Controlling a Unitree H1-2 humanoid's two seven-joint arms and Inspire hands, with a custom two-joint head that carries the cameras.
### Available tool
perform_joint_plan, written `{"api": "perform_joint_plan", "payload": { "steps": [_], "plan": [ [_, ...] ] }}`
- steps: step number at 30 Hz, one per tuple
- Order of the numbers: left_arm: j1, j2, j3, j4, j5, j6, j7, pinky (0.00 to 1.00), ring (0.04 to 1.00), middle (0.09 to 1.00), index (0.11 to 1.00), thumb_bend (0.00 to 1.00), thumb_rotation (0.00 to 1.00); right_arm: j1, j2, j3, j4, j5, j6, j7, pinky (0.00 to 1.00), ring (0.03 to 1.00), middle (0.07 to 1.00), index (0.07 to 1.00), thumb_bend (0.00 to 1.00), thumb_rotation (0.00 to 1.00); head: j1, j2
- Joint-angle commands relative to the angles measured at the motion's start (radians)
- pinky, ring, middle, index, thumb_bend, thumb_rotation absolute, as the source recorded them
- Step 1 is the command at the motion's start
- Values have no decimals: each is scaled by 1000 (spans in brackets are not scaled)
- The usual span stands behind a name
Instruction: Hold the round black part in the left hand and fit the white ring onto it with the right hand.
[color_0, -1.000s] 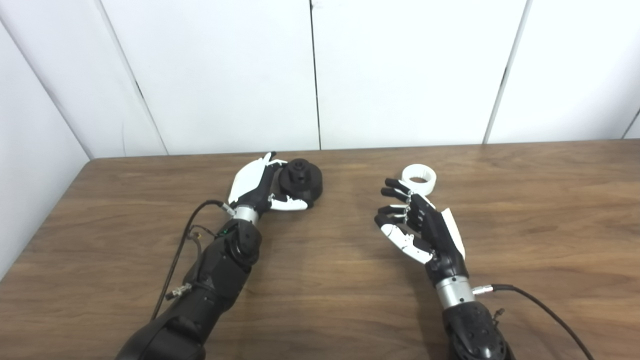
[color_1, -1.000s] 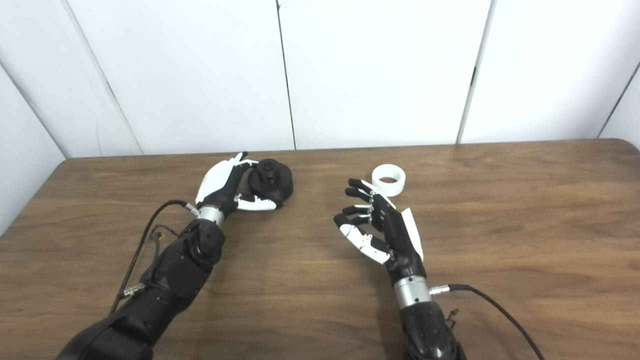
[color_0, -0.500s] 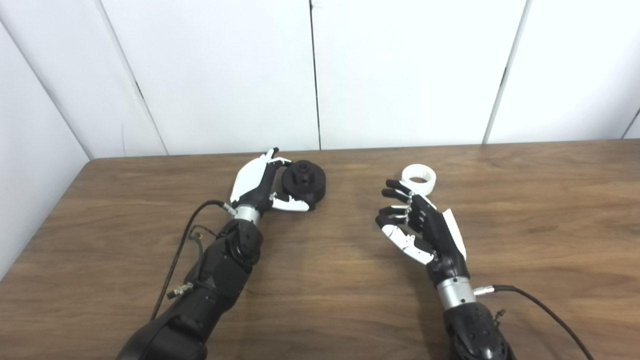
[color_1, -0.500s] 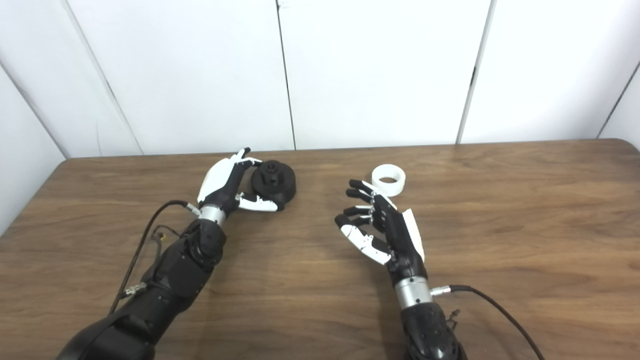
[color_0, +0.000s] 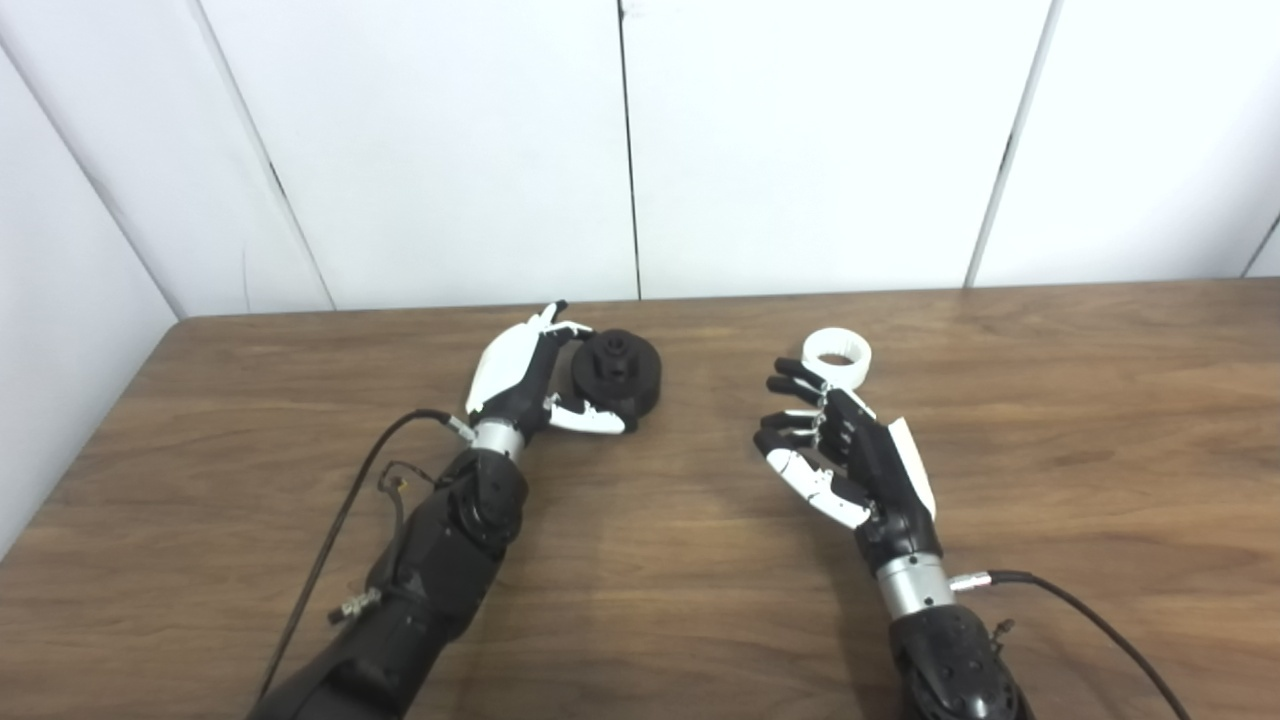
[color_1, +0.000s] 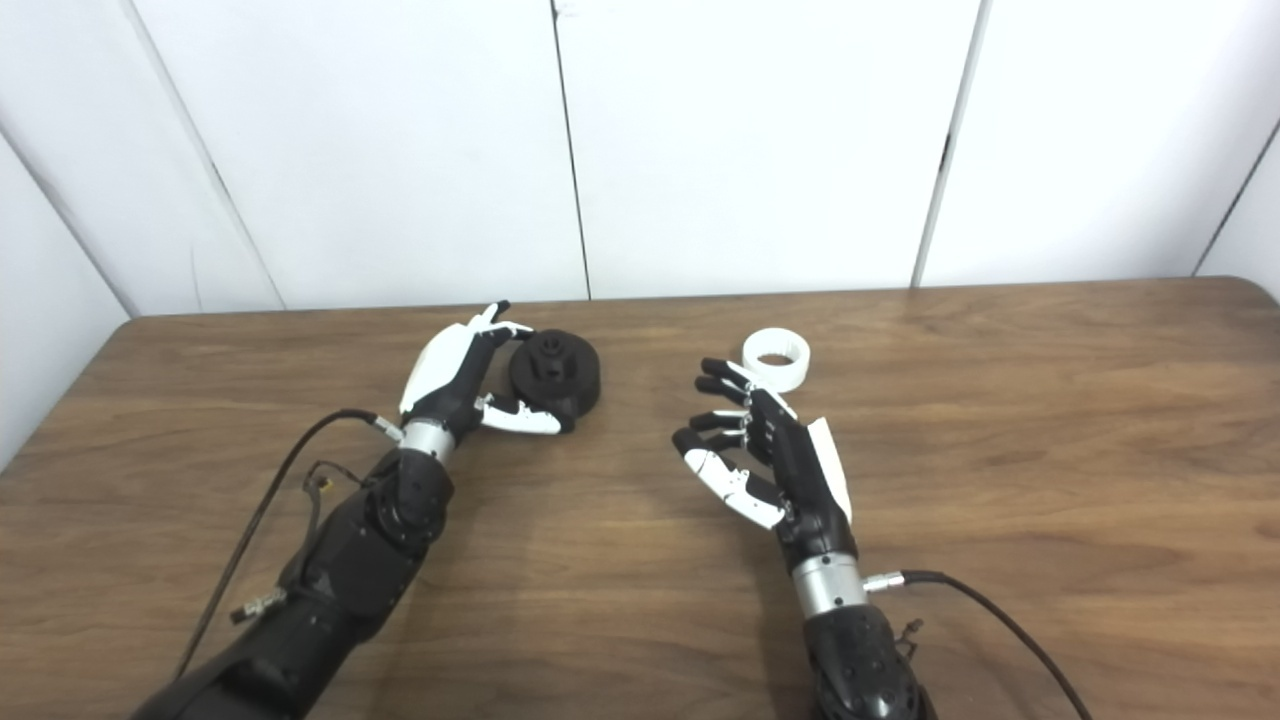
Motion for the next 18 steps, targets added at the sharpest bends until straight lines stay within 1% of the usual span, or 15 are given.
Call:
{"api": "perform_joint_plan", "payload": {
  "steps": [1, 9, 11, 14, 18],
  "plan": [
    [6, 9, -10, -64, 19, 9, -20, 931, 1000, 1000, 624, 871, 220, 37, -30, -17, 17, 5, -26, 7, 561, 658, 788, 808, 546, 383, 2, 1],
    [76, 21, -20, -186, 41, 53, -65, 920, 1000, 990, 627, 866, 245, 36, -30, -21, 19, 8, -29, 10, 576, 661, 789, 815, 545, 391, 6, 3],
    [93, 25, -23, -219, 48, 68, -76, 919, 1000, 965, 631, 861, 257, 36, -28, -22, 22, 14, -32, 11, 572, 661, 786, 809, 550, 384, 7, 4],
    [125, 33, -30, -279, 57, 92, -107, 949, 1000, 935, 638, 847, 269, 38, -27, -22, 21, 12, -30, 11, 573, 662, 787, 807, 553, 395, 8, 4],
    [161, 37, -34, -343, 60, 113, -138, 967, 1000, 904, 634, 847, 258, 38, -28, -23, 23, 9, -30, 8, 569, 658, 787, 807, 556, 400, 11, 3]
  ]
}}
